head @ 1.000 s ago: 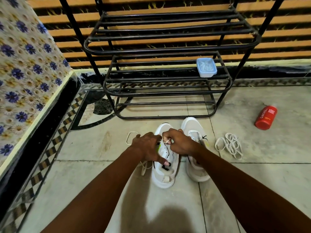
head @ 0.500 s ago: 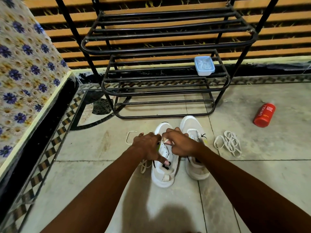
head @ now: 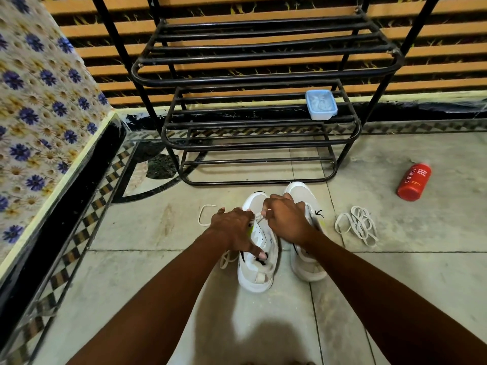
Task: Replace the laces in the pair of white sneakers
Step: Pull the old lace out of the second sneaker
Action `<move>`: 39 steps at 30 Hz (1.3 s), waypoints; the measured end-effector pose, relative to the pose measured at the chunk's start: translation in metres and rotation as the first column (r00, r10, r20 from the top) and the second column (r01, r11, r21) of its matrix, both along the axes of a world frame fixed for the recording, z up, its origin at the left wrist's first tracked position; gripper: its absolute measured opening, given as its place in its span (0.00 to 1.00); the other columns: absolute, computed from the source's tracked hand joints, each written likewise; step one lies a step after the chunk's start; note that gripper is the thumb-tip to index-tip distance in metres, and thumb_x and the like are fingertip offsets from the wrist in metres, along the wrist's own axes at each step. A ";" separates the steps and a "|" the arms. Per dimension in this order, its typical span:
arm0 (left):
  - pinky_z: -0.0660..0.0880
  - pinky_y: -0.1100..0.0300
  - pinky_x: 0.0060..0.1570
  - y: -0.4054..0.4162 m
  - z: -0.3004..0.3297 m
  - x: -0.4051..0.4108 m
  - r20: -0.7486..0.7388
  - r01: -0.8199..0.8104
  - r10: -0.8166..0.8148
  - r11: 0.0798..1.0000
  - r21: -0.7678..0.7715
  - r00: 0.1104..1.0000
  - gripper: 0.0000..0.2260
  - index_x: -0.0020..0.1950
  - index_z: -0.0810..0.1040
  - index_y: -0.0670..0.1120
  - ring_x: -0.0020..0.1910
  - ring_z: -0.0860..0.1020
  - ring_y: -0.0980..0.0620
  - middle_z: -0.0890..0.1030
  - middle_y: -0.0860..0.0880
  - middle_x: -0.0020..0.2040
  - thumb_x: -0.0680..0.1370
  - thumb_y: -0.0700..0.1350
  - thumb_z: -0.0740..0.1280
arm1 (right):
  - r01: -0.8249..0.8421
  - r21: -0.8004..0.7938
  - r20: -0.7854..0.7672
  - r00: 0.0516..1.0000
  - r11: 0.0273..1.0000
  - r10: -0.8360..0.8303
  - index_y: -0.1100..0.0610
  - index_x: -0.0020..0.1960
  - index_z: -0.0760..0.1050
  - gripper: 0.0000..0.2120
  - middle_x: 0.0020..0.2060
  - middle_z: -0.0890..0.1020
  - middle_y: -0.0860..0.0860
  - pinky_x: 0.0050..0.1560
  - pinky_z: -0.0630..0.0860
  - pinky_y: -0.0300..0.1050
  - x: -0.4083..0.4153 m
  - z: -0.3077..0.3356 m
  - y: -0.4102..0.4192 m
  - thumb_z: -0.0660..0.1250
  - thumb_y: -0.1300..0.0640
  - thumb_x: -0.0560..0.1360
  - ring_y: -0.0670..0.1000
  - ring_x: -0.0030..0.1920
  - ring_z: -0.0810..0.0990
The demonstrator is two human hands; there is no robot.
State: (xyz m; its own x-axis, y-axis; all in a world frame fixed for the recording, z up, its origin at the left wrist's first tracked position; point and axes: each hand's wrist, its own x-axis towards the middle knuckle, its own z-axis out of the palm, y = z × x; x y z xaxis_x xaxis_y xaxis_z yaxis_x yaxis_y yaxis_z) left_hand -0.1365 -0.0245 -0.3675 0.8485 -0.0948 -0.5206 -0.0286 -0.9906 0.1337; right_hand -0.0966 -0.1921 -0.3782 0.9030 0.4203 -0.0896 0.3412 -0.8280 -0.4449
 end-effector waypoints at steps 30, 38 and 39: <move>0.50 0.32 0.77 -0.001 -0.004 0.007 -0.014 0.046 -0.046 0.999 0.018 0.999 0.56 0.76 0.66 0.54 0.76 0.69 0.48 0.73 0.52 0.75 0.54 0.81 0.71 | -0.177 -0.270 0.365 0.891 0.947 0.270 0.49 0.47 0.71 0.10 0.59 0.66 0.48 0.49 0.64 0.53 0.009 0.015 -0.008 0.69 0.61 0.71 0.55 0.58 0.64; 0.54 0.33 0.74 0.003 -0.011 0.006 0.023 0.045 -0.044 0.999 -0.008 0.999 0.55 0.71 0.68 0.55 0.73 0.72 0.49 0.76 0.54 0.70 0.51 0.82 0.69 | 0.161 0.819 -0.098 0.985 0.550 -0.142 0.66 0.46 0.72 0.03 0.47 0.80 0.59 0.49 0.79 0.53 0.016 0.046 -0.015 0.63 0.68 0.79 0.55 0.50 0.82; 0.55 0.33 0.74 0.003 -0.012 0.006 0.027 0.045 -0.045 0.999 -0.010 0.999 0.54 0.70 0.69 0.55 0.72 0.73 0.49 0.76 0.54 0.70 0.50 0.83 0.68 | 0.283 0.865 -0.268 0.959 0.415 -0.095 0.69 0.48 0.70 0.05 0.44 0.79 0.61 0.42 0.81 0.48 0.010 0.047 -0.012 0.61 0.67 0.82 0.55 0.44 0.83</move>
